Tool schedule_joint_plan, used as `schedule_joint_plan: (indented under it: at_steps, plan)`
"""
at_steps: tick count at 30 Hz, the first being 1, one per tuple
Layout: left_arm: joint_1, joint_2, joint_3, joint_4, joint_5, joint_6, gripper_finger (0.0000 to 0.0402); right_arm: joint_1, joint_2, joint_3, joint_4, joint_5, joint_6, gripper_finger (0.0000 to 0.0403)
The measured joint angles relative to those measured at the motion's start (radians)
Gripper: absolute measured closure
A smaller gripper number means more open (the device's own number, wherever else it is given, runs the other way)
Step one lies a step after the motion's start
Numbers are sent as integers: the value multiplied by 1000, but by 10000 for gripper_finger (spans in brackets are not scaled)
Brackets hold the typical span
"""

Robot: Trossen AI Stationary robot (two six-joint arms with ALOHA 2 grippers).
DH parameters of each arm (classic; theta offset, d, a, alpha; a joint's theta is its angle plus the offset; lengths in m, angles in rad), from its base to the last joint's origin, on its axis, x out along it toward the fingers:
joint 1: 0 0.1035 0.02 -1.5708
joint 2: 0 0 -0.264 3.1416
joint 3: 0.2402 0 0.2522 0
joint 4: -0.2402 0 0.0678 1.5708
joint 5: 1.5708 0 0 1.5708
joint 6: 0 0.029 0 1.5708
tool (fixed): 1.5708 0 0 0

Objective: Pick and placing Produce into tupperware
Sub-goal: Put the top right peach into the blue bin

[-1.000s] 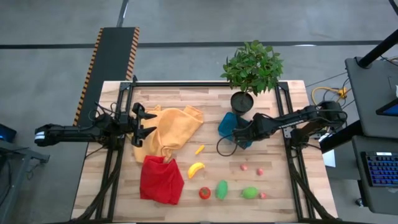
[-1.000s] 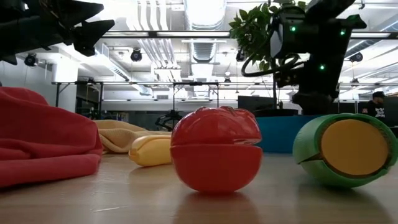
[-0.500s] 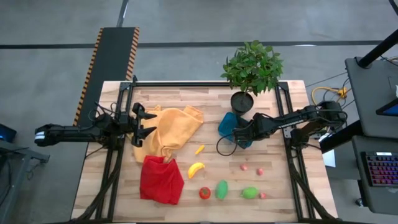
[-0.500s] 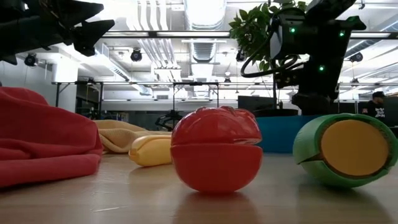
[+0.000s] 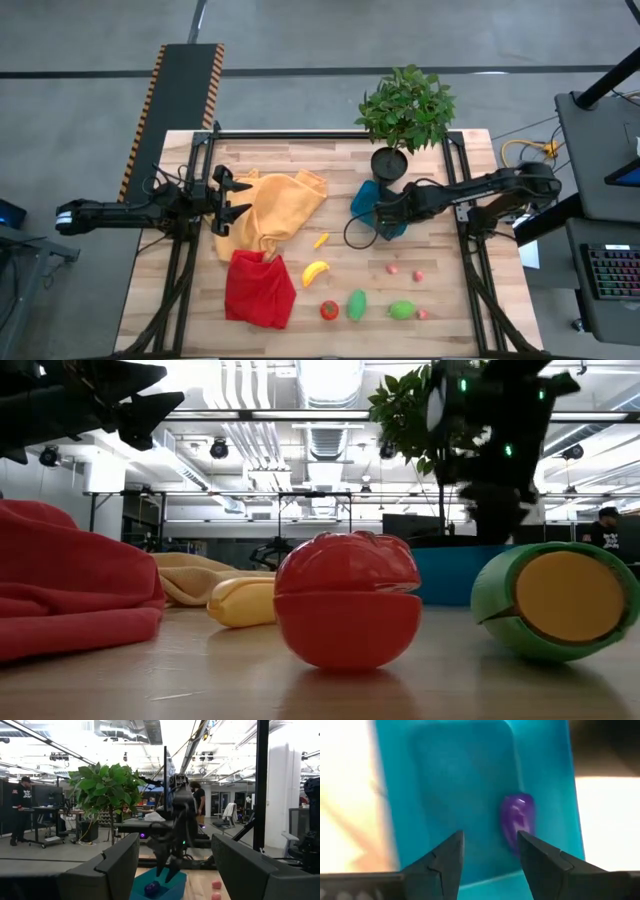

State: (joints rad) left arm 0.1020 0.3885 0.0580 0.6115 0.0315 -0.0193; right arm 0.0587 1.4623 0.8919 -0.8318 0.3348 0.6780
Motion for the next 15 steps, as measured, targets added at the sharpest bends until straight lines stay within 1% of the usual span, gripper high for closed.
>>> schedule_joint_plan:
  at_steps: [4, 5, 8, 10, 15]
  plan:
    - [0, 0, -7, -2, 0, 0, 167, 43, -107, 37, 5, -42, -15, 232]
    - [0, 0, -9, -2, 0, 0, 167, 57, -138, 43, 9, -73, -20, 233]
    - [0, -1, -14, -1, 0, 0, 167, 112, -238, 47, 25, -215, -50, 234]
    - [0, -1, -14, -1, 0, 0, 167, 158, -301, 47, 51, -272, -41, 234]
    - [0, -1, -14, 0, 0, 0, 167, 308, -422, 46, 91, -287, 91, 238]
